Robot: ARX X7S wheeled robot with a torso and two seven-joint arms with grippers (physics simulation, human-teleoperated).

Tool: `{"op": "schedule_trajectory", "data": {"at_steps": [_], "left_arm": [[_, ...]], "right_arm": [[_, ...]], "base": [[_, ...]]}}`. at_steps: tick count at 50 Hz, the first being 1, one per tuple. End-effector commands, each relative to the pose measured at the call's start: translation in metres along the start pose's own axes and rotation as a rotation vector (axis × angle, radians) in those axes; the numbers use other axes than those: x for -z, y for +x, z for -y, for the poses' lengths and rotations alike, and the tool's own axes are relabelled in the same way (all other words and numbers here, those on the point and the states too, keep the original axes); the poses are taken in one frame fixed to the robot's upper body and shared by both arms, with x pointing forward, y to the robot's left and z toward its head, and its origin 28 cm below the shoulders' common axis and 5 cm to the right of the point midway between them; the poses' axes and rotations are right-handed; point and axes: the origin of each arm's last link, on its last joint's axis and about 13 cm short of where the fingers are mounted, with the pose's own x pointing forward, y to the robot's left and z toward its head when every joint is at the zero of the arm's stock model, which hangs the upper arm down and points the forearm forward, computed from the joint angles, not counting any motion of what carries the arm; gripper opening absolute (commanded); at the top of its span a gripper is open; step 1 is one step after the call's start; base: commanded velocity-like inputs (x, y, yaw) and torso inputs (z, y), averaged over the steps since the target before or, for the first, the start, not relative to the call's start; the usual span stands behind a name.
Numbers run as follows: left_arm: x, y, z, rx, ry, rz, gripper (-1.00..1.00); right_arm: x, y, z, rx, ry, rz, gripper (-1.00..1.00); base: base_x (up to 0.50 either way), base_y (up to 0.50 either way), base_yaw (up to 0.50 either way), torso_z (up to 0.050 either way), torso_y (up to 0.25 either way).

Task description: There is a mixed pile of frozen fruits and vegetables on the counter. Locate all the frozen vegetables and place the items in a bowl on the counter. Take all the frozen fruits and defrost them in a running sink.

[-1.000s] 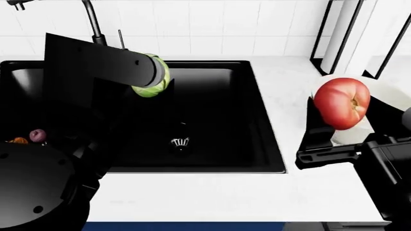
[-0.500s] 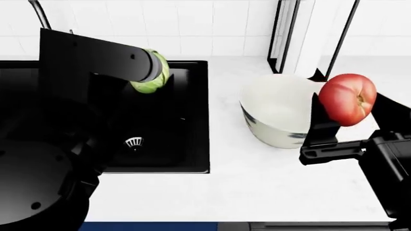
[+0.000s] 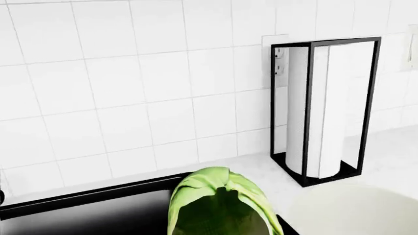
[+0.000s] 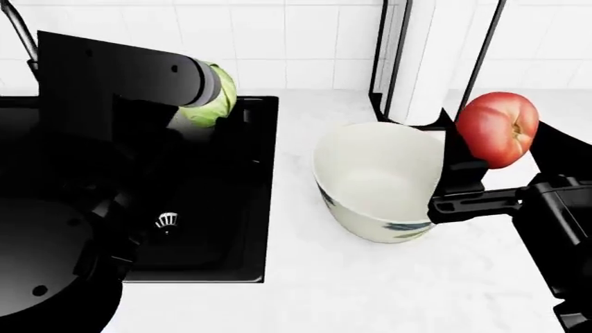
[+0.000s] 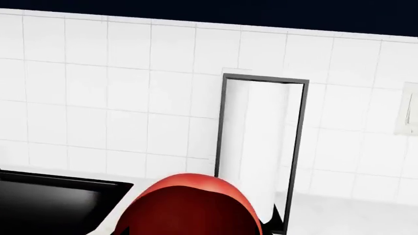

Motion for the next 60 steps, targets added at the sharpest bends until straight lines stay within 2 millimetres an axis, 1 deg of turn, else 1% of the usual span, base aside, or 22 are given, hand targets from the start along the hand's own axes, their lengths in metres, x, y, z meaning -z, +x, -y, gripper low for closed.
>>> {"op": "schedule_trajectory", "data": {"at_steps": [1, 7, 11, 16, 18, 21, 25, 29, 32, 35, 40, 45, 60], "left_arm": [[-0.002, 0.000, 0.000, -0.010, -0.004, 0.008, -1.00], [-0.003, -0.001, -0.001, -0.010, -0.007, 0.014, -1.00], [-0.004, -0.002, -0.001, -0.017, -0.006, 0.018, -1.00], [-0.005, -0.003, 0.000, -0.018, -0.001, 0.023, -1.00], [-0.005, -0.004, 0.000, -0.018, 0.001, 0.024, -1.00], [-0.006, -0.004, 0.000, -0.018, 0.004, 0.024, -1.00], [-0.007, -0.005, 0.001, -0.018, 0.006, 0.027, -1.00], [-0.007, -0.005, 0.001, -0.014, 0.007, 0.029, -1.00], [-0.008, -0.005, 0.002, -0.013, 0.011, 0.027, -1.00], [-0.008, -0.005, 0.002, -0.014, 0.013, 0.026, -1.00], [-0.010, -0.004, 0.002, -0.012, 0.015, 0.028, -1.00], [-0.012, -0.005, 0.002, -0.013, 0.017, 0.030, -1.00], [-0.011, -0.003, 0.002, -0.011, 0.018, 0.030, -1.00]], "right_arm": [[-0.002, 0.004, -0.001, -0.024, -0.021, 0.015, -1.00], [-0.004, 0.006, -0.003, -0.051, -0.013, -0.004, -1.00], [-0.016, -0.002, -0.002, -0.080, 0.008, -0.018, -1.00], [-0.041, -0.019, -0.002, -0.132, -0.025, -0.084, -1.00], [-0.055, -0.027, 0.000, -0.140, -0.041, -0.106, -1.00], [-0.075, -0.034, 0.003, -0.147, -0.051, -0.134, -1.00], [-0.100, -0.034, 0.007, -0.150, -0.064, -0.183, -1.00], [-0.116, -0.027, 0.010, -0.181, -0.072, -0.236, -1.00], [-0.120, -0.018, 0.010, -0.195, -0.088, -0.292, -1.00], [-0.120, -0.010, 0.009, -0.206, -0.106, -0.343, -1.00], [-0.114, -0.002, 0.005, -0.224, -0.145, -0.425, -1.00], [-0.111, 0.001, 0.001, -0.242, -0.179, -0.477, -1.00], [-0.116, 0.010, -0.002, -0.215, -0.233, -0.554, -1.00]], "base": [[0.50, -0.02, 0.00, 0.000, 0.010], [0.50, -0.02, 0.00, 0.000, 0.002], [0.13, 0.02, 0.00, 0.000, 0.003], [0.00, 0.00, 0.00, 0.002, 0.000], [0.00, 0.00, 0.00, 0.000, 0.000], [0.00, 0.00, 0.00, 0.000, 0.000], [0.00, 0.00, 0.00, 0.000, 0.000], [0.00, 0.00, 0.00, 0.000, 0.000], [0.00, 0.00, 0.00, 0.000, 0.000], [0.00, 0.00, 0.00, 0.000, 0.000], [0.00, 0.00, 0.00, 0.000, 0.000], [0.00, 0.00, 0.00, 0.000, 0.000], [0.00, 0.00, 0.00, 0.000, 0.001]]}}
